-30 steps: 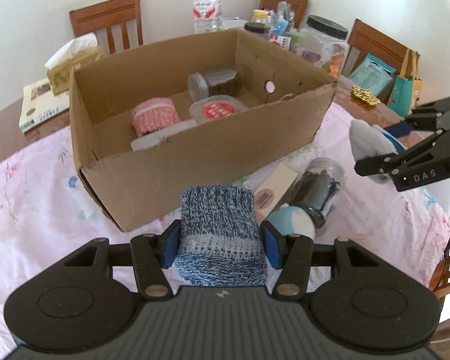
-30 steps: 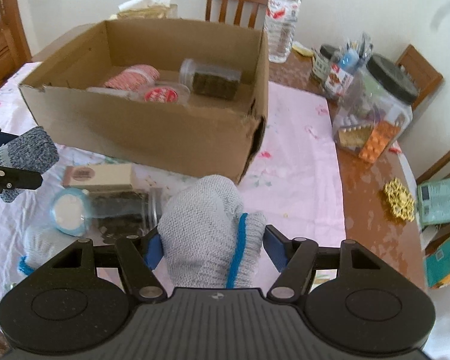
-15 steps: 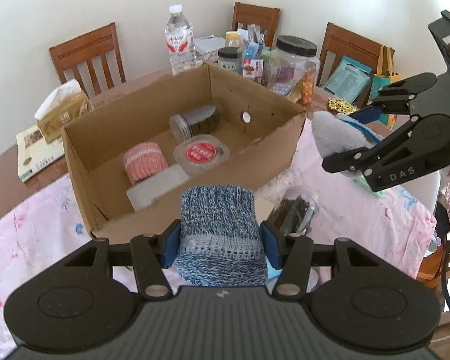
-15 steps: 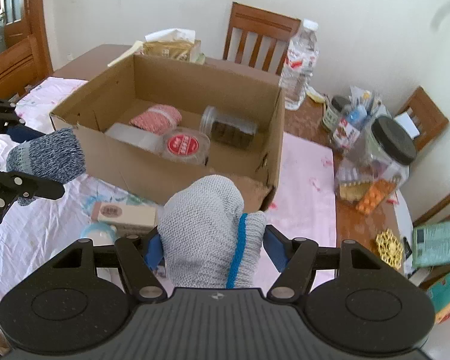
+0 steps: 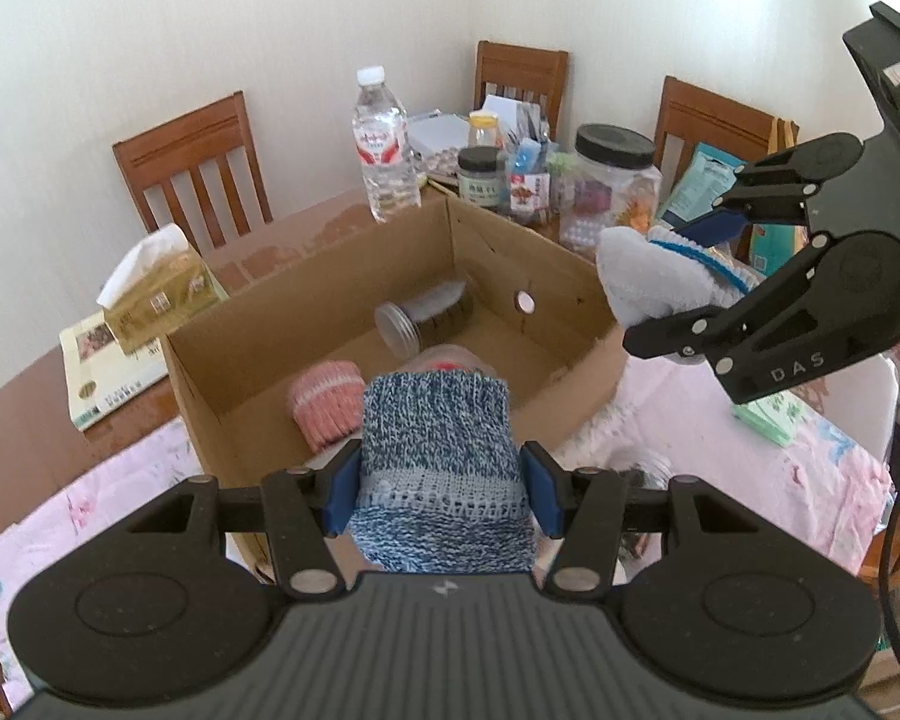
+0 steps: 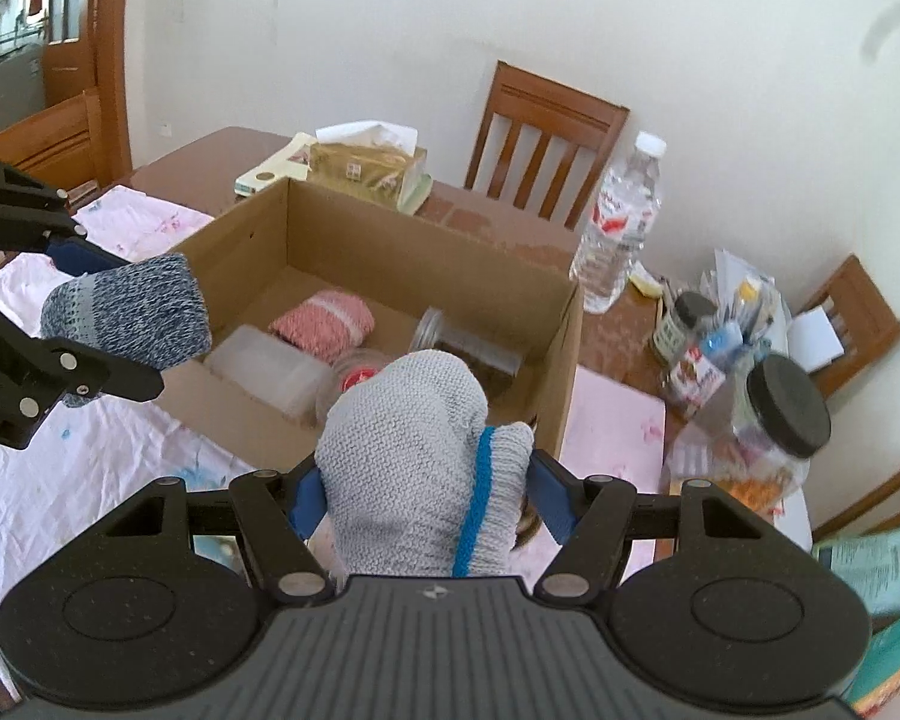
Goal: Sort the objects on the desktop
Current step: 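Carry sock and glove over the box and open both tools to drop them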
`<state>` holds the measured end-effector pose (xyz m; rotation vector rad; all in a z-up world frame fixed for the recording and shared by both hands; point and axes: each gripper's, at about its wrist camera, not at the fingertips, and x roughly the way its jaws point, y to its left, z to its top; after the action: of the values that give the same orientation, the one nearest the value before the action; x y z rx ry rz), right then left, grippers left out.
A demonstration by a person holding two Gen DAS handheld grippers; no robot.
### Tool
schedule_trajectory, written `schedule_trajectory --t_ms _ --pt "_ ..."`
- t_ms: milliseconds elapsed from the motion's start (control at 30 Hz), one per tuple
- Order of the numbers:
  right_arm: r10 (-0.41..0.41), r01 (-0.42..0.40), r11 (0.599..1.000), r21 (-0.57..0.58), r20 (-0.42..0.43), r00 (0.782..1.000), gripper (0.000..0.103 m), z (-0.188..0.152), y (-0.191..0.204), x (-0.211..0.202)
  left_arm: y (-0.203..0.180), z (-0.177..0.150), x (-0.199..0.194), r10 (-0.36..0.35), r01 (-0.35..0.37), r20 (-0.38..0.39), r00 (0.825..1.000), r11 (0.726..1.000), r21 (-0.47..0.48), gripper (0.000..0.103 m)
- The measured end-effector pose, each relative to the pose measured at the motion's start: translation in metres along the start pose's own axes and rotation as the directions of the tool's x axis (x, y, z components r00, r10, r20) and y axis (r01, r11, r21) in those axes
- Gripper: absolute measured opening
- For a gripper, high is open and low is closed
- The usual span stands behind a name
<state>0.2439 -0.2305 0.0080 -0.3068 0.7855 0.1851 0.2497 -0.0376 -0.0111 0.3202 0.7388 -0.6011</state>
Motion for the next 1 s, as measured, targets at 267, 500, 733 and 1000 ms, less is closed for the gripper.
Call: schedule_trajectory --t_ms 267,500,733,1000 --pt "-0.008 0.009 0.999 -0.038 0.033 0.999 0.072 0.023 -0.004 0.008 0.014 0.016 0.005 0.028 -0.028 0.019 0.999 1.000 -0.007 0.055" --pt "-0.005 0.006 1.000 -0.027 0.036 0.999 0.072 0.039 -0.013 0.024 0.024 0.023 0.012 0.041 -0.040 0.021 0.999 0.999 -0.013 0.055" --pt "0.002 -0.002 1.000 0.008 0.022 1.000 0.084 0.045 -0.020 0.040 0.035 0.024 0.022 0.047 -0.047 0.009 0.999 0.999 -0.028 0.055" --pt "0.006 -0.006 1.000 0.018 0.006 1.000 0.085 0.041 -0.021 0.048 0.044 0.024 0.032 0.054 -0.055 -0.011 0.998 0.998 -0.035 0.055"
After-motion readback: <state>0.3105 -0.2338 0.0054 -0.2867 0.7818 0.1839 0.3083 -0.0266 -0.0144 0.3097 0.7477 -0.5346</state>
